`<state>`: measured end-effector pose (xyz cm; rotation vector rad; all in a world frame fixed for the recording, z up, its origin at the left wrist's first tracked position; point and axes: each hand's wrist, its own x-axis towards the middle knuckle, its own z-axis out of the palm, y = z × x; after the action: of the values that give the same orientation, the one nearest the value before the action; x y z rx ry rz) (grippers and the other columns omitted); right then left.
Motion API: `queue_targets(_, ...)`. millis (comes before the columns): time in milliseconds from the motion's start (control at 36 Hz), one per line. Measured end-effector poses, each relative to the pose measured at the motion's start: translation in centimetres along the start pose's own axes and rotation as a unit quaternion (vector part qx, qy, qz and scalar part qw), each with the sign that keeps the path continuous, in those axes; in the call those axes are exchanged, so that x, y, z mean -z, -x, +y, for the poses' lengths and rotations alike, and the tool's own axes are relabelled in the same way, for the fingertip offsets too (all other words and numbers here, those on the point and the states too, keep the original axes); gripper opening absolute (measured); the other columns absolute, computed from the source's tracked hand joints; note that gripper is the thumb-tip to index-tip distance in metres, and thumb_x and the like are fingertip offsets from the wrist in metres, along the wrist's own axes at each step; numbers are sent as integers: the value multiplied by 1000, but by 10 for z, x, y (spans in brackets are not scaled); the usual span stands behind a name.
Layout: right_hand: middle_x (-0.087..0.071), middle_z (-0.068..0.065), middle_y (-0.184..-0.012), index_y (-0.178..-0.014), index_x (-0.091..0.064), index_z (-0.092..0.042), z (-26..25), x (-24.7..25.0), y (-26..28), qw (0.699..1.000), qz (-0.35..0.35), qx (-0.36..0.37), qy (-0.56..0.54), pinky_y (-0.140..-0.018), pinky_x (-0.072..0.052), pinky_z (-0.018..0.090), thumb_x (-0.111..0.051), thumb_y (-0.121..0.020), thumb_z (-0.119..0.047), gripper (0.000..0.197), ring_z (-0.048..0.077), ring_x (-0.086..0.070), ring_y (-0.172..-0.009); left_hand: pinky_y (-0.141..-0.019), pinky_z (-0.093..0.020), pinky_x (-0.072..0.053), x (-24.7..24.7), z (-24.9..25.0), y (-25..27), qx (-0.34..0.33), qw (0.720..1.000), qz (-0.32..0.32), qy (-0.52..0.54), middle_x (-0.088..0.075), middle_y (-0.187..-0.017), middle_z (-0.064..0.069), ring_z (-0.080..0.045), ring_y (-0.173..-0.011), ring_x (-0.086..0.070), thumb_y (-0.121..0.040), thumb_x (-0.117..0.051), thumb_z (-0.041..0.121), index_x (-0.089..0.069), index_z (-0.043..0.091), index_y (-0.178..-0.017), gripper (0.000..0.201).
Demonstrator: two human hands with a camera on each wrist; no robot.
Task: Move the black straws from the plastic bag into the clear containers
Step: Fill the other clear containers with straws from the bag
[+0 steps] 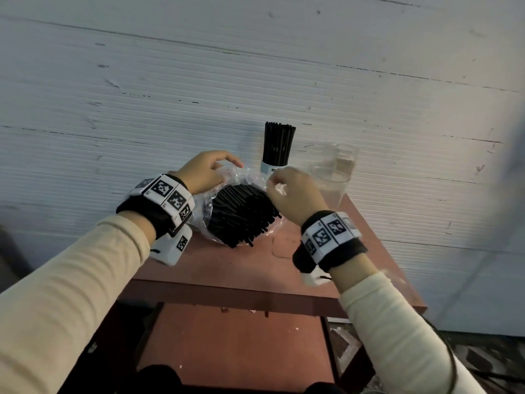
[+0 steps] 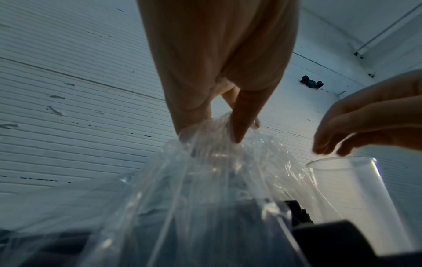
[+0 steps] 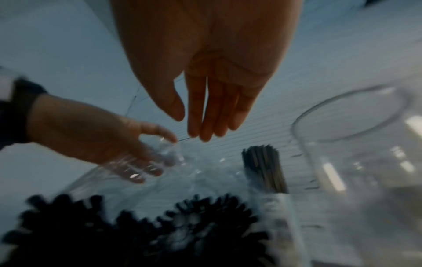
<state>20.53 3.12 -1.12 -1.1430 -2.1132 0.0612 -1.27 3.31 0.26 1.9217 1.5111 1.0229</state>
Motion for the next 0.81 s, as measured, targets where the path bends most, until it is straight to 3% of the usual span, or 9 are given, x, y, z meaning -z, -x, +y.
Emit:
queue_targets(111, -65, -1, -75, -80, -66, -12, -18, -38, -22, 989, -144, 12, 18, -70, -52, 33, -49, -92, -30, 27, 17, -60, -70, -65, -30, -41, -2, 6, -2, -12, 1000, 12, -19, -52, -89, -10, -20, -72, -48, -86, -57, -7, -68, 40, -96, 49)
queue_targets(194, -65, -1, -98, -106, -67, -14, -29, -56, -35, 968, -231, 20, 97, -82, -42, 30, -42, -99, -32, 32, 18, -59, -89, -68, -28, -43, -4, 10, -4, -16, 999, 29, -33, -55, -91, -6, -17, -65, -48, -88, -58, -1, -70, 35, -101, 41)
queue_targets(250, -63, 5, -117, -118, -62, -12, -32, -66, -42, 965, -234, 14, 121, -93, -40, 33, -40, -101, -31, 33, 23, -57, -108, -72, -27, -43, -3, 12, -5, -10, 999, 40, -33, -57, -92, 1, -10, -68, -50, -88, -60, 3, -71, 30, -106, 34)
queue_targets(361, -57, 11, -131, -129, -54, -11, -29, -78, -55, 969, -206, -21, 135, -104, -39, 38, -43, -99, -27, 36, 28, -53, -121, -80, -31, -49, -2, 15, -10, -16, 999, 44, -28, -59, -94, 3, -10, -77, -55, -88, -66, 8, -72, 28, -107, 28)
queue_targets(500, -56, 7, -135, -137, -47, -18, -23, -87, -62, 965, -217, -30, 146, -104, -38, 37, -59, -92, -35, 49, 27, -51, -123, -86, -43, -53, 0, 8, -16, -10, 998, 42, -53, -64, -110, -12, -27, -94, -62, -86, -62, 2, -73, 33, -101, 37)
queue_targets(667, -42, 6, -147, -142, -45, -22, -25, -85, -63, 943, -287, 6, 168, -112, -29, 38, -54, -95, -22, 48, 27, -38, -136, -87, -44, -55, 4, -2, -18, -2, 997, 40, -70, -65, -111, -4, -22, -100, -63, -83, -57, -5, -72, 38, -100, 49)
queue_targets(722, -43, 7, -146, -140, -48, -24, -25, -87, -67, 941, -305, -12, 145, -111, -32, 38, -56, -93, -19, 47, 29, -39, -135, -86, -43, -56, 6, -3, -18, -8, 996, 40, -78, -65, -115, 0, -19, -101, -63, -84, -54, -7, -72, 38, -101, 51)
queue_targets(805, -44, 9, -144, -137, -51, -23, -24, -92, -69, 944, -301, -31, 135, -109, -35, 37, -57, -92, -15, 46, 29, -41, -133, -73, -27, -53, 10, -3, -19, -17, 995, 45, -85, -64, -125, 3, -13, -101, -58, -83, -52, -10, -73, 33, -104, 53)
